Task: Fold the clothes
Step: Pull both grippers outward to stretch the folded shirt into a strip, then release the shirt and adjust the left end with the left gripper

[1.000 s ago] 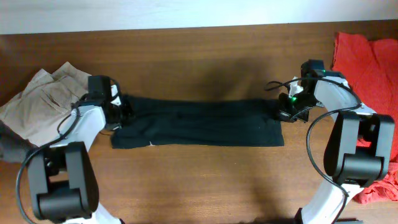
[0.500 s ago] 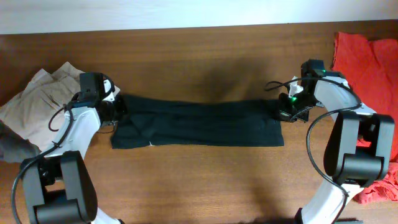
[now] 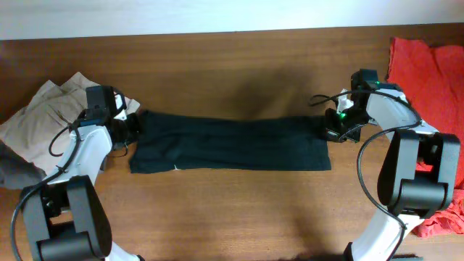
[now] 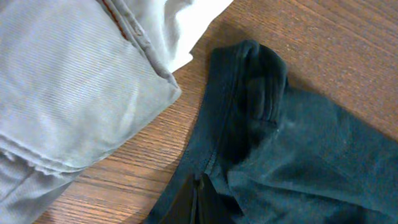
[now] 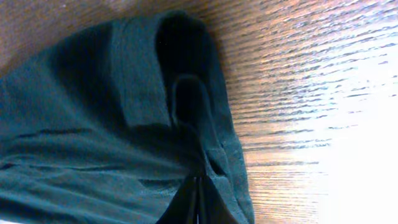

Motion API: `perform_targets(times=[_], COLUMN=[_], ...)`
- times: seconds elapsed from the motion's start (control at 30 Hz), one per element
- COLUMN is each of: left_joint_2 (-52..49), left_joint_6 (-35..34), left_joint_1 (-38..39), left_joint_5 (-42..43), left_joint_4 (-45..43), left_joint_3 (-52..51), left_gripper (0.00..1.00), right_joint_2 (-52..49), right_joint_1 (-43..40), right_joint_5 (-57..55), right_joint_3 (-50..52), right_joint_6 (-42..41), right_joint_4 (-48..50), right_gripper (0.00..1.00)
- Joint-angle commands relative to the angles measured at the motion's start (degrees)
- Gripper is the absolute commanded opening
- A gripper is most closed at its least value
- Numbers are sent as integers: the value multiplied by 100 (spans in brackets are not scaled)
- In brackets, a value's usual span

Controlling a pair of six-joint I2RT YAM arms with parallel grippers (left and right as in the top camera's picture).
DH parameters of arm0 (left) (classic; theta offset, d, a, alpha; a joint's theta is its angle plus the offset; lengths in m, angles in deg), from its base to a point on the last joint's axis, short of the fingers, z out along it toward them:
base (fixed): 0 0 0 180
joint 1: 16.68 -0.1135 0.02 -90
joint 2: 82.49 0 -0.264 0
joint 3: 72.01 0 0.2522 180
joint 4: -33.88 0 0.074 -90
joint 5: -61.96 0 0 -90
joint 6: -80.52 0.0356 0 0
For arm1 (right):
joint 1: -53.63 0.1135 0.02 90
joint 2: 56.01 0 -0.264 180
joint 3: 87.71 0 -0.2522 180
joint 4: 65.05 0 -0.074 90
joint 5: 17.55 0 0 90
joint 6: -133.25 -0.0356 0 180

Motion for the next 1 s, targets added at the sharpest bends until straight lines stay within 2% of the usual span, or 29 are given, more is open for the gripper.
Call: perform_targets(times=[0.0,0.03,0.13,0.2,0.33,0.43,0.57,0.7,0.87,0.97], left_joint_2=[127,140,319,518,984,1370,1727,1888,1786,1462], left_joint_6=[52,55,177,188,400,520,745,997,1027,741], left_joint_1=[-20,-20,-20,-20,-17,63,361,922,1272,1178], left_joint_5=[-13,96,627,649,656,658,654,623,431,387], left_joint_4=[9,11,15,133,417,684,1001,1259,1357,1427], left_joint_3=[111,125,219,304,415,417,417,417,393,363], left_gripper=[1,2,12,20,27,29,29,29,39,45], right_joint_2=[195,197,461,800,1543,1805,1692,1307,1178,1178], right_joint_1=[-26,-35,-105,-162,-319,-470,-691,-881,-883,-883], right_joint_5=[-136,-131,-26,-7,-7,-2,59,1014,962,968], right_joint_3=[-11,-15,-101,-153,-190,-192,-190,-192,-192,-192], right_joint_6=[26,26,361,439,435,435,474,1054,1078,1075], right_joint_4=[2,-4,-68,-85,-81,-105,-162,-273,-437,-457], right_gripper=[13,18,36,48,73,77,78,77,77,77])
